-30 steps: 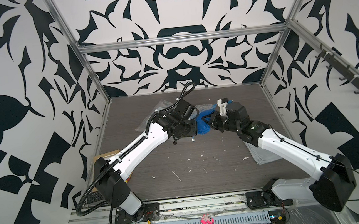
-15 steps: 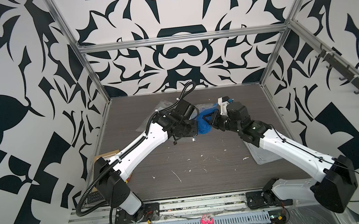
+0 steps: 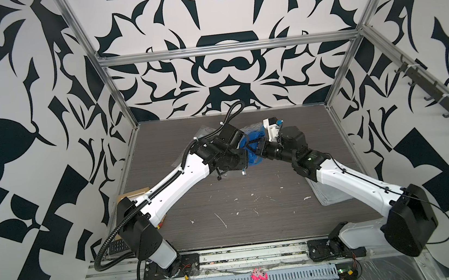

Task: Place the folded towel into the vacuum bag
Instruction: Place the towel in the vacuum bag.

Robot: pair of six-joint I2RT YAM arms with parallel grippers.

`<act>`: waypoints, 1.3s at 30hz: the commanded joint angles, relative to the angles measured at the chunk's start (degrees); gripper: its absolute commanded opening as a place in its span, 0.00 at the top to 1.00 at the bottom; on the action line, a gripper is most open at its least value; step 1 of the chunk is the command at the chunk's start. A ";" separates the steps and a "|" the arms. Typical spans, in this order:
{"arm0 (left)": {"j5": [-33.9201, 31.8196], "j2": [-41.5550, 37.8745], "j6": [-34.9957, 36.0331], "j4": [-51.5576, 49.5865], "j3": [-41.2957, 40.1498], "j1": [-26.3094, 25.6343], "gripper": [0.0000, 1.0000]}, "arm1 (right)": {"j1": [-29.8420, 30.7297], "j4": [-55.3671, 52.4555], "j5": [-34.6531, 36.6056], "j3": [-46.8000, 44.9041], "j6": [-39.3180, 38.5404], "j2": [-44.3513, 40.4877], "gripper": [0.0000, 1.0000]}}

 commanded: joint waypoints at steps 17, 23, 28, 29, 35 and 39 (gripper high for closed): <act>0.20 -1.40 0.58 1.26 2.02 -0.26 1.00 | -0.15 -20.31 11.55 3.49 -1.36 -10.25 0.29; 0.19 -1.40 0.76 1.08 2.48 -0.26 1.00 | -4.64 -25.49 11.09 4.58 -2.37 -14.38 0.18; 0.25 -1.08 0.90 0.99 3.13 -0.26 1.00 | -9.35 -30.25 10.62 6.21 -5.28 -17.02 0.14; 0.28 -1.00 0.94 0.99 3.18 -0.26 1.00 | -10.47 -30.42 10.12 5.96 -5.55 -17.39 0.14; 0.45 -0.72 1.30 0.47 3.53 -0.26 1.00 | -17.30 -27.59 2.00 5.23 -3.08 -14.13 0.16; 0.87 -0.58 1.47 0.05 3.62 -0.26 1.00 | -17.56 -22.22 -1.74 6.93 -0.37 -8.75 0.16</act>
